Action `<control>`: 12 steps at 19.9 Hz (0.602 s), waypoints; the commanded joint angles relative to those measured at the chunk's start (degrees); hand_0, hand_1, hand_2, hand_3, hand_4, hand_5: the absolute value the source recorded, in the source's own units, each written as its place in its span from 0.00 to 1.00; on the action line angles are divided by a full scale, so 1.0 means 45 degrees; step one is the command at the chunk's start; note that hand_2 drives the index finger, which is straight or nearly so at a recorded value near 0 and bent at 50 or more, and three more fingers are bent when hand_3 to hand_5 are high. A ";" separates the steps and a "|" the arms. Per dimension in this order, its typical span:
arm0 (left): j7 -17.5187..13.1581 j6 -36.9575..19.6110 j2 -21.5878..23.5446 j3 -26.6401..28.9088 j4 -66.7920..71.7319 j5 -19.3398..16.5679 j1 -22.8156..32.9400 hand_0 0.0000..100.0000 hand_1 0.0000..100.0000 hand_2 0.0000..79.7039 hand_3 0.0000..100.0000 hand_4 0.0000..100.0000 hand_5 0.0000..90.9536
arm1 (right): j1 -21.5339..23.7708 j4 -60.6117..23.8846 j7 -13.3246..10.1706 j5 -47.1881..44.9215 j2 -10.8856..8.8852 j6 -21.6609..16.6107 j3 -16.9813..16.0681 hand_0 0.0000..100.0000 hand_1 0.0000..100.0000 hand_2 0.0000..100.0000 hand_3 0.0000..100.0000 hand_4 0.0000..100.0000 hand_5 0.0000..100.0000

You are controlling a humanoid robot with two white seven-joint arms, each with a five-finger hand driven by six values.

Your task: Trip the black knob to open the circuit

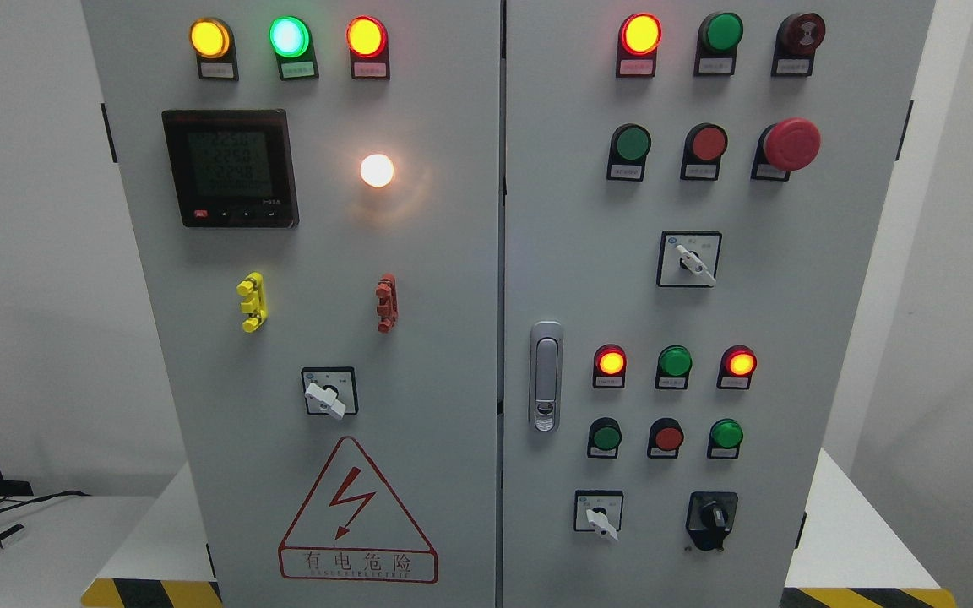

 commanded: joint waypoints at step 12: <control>-0.0008 -0.0011 0.0006 0.0000 0.0000 -0.0391 0.0000 0.12 0.39 0.00 0.00 0.00 0.00 | 0.4493 -1.3146 0.0656 -0.0214 -0.1138 -0.0771 -0.1450 0.12 0.43 0.32 0.54 0.49 0.39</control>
